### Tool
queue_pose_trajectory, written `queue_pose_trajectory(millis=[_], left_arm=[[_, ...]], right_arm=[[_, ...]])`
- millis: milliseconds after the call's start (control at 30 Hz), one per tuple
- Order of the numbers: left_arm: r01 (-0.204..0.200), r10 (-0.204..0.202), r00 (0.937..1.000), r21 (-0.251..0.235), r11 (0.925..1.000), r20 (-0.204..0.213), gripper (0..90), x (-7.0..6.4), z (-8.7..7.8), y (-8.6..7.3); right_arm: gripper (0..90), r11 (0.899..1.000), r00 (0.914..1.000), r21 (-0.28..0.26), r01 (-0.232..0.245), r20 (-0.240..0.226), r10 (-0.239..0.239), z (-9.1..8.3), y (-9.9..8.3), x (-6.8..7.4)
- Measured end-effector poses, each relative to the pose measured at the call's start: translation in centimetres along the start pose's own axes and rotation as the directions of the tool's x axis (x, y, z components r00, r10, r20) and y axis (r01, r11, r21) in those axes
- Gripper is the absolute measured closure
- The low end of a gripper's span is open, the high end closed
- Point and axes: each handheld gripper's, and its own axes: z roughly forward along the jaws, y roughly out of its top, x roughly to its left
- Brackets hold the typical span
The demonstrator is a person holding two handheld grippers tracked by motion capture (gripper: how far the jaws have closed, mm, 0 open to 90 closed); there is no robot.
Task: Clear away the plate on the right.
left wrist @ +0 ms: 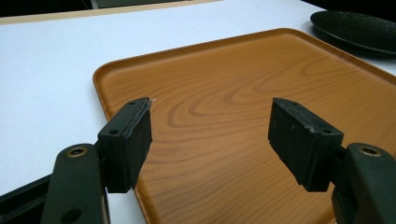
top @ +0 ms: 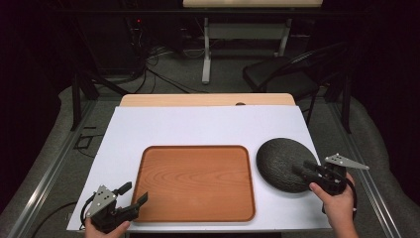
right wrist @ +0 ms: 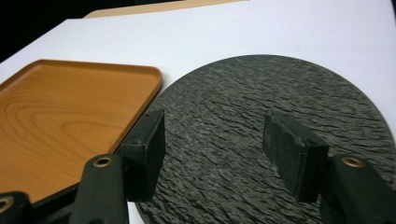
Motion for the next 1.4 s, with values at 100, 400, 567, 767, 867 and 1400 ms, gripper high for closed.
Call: queue_pose_trajectory(millis=[100, 400, 567, 767, 867, 1400], left_arm=[[0.002, -0.002, 1.0, 0.0, 1.0, -0.002, 30.5, 0.0, 0.0, 0.0], [0.004, -0.004, 1.0, 0.009, 1.0, -0.002, 30.6, 0.1, -0.1, 0.0], [0.007, -0.007, 1.0, 0.005, 1.0, -0.001, 30.5, 0.2, 0.0, 0.0], [0.006, -0.006, 1.0, 0.006, 1.0, -0.001, 30.5, 0.2, 0.0, 0.0], [0.006, -0.006, 1.0, 0.007, 1.0, -0.005, 30.5, 0.2, 0.0, 0.0], [0.007, -0.007, 1.0, 0.01, 0.9999, -0.005, 30.6, 0.2, 0.0, 0.0]], right_arm=[[38.7, 1.0, 0.9997, -0.009, -0.021, 0.009, 0.021, -0.3, 0.2, -0.5], [38.3, 1.0, 0.9987, 0.017, -0.021, 0.047, 0.02, -0.4, 1.1, -1.7], [38.4, 0.998, 0.9979, 0.038, -0.046, 0.047, 0.044, -0.3, 1.3, -2.6], [38.5, 0.992, 0.9936, 0.075, -0.099, 0.061, 0.094, 0.0, 1.3, -4.1], [38.5, 0.989, 0.9907, 0.082, -0.123, 0.07, 0.117, -0.1, 1.3, -4.8], [38.7, 0.968, 0.9716, 0.105, -0.228, 0.09, 0.219, 0.1, 0.2, -7.0]])
